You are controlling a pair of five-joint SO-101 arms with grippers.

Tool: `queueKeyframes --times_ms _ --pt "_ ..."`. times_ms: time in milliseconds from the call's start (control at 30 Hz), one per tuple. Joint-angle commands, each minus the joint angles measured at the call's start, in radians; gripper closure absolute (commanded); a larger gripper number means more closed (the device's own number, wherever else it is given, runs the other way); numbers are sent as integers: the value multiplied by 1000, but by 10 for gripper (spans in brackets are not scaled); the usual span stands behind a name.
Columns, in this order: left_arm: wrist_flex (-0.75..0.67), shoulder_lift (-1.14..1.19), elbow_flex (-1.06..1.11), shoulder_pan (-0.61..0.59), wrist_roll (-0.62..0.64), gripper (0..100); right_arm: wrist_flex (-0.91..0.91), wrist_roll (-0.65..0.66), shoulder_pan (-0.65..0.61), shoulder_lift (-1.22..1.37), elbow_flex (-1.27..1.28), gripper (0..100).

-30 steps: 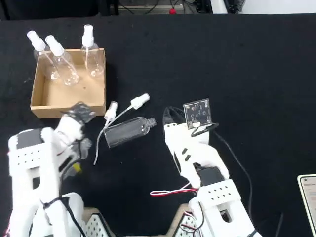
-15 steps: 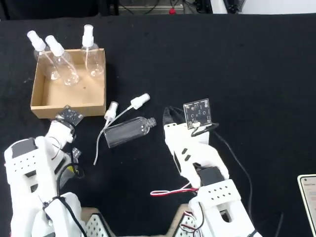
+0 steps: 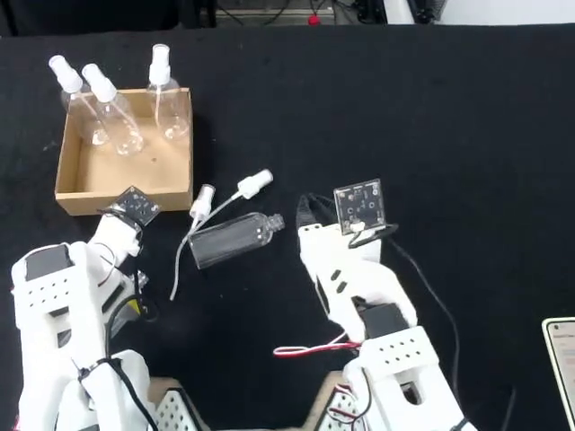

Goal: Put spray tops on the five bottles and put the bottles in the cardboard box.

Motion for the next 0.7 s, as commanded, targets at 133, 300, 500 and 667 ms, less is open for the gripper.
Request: queueKeyframes --times_ms 133,300,500,667 --pt "-18 61 -21 13 5 728 -20 -5 9 -25 -19 987" --pt "-109 212 -28 10 69 732 -20 -5 9 -25 -19 987" --pt "-137 279 -70 10 63 733 -20 -5 9 -25 -19 987" --pt "-137 278 -71 10 60 733 -20 -5 9 -25 -22 987"
